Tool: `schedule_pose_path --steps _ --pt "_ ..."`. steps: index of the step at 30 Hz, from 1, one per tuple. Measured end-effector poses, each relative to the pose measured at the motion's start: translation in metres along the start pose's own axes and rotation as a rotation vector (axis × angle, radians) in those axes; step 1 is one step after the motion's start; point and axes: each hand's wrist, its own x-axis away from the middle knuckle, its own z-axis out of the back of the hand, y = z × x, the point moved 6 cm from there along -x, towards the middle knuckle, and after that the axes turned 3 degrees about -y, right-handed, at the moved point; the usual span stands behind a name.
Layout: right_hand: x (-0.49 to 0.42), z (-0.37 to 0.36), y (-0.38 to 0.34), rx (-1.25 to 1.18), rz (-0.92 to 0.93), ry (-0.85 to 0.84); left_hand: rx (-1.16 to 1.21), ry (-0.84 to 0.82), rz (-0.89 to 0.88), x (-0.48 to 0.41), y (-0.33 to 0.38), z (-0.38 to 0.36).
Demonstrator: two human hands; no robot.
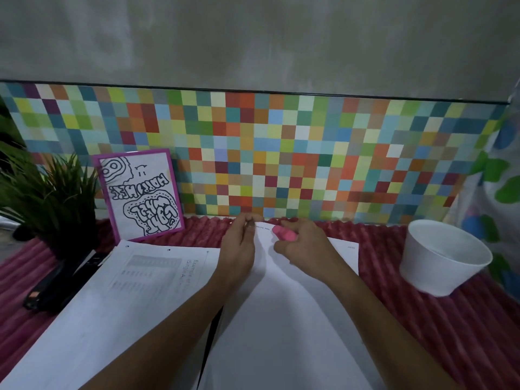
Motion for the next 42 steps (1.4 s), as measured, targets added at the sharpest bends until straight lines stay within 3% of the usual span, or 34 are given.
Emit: schedule_pose_path --steps 5,9,18,27,37,42 --pt "0.004 0.005 -0.007 -0.045 0.031 0.049 0.082 -0.031 0.221 0.007 -0.006 0.003" --pt "0.004 0.007 -0.010 -0.095 0.061 0.046 0.096 -0.160 0.204 0.014 -0.008 0.000" --pt "0.007 -0.004 -0.021 0.014 0.199 -0.067 0.125 -0.102 0.169 0.015 -0.009 -0.002" --pt "0.008 -0.008 -0.022 -0.071 0.187 -0.026 0.056 0.009 0.151 0.018 -0.011 0.005" --pt "0.007 -0.001 -0.017 -0.133 0.142 0.054 -0.052 -0.045 0.142 0.017 -0.008 0.015" --pt "0.005 -0.002 -0.013 -0.112 0.114 0.055 0.017 -0.039 0.170 0.018 -0.018 0.015"
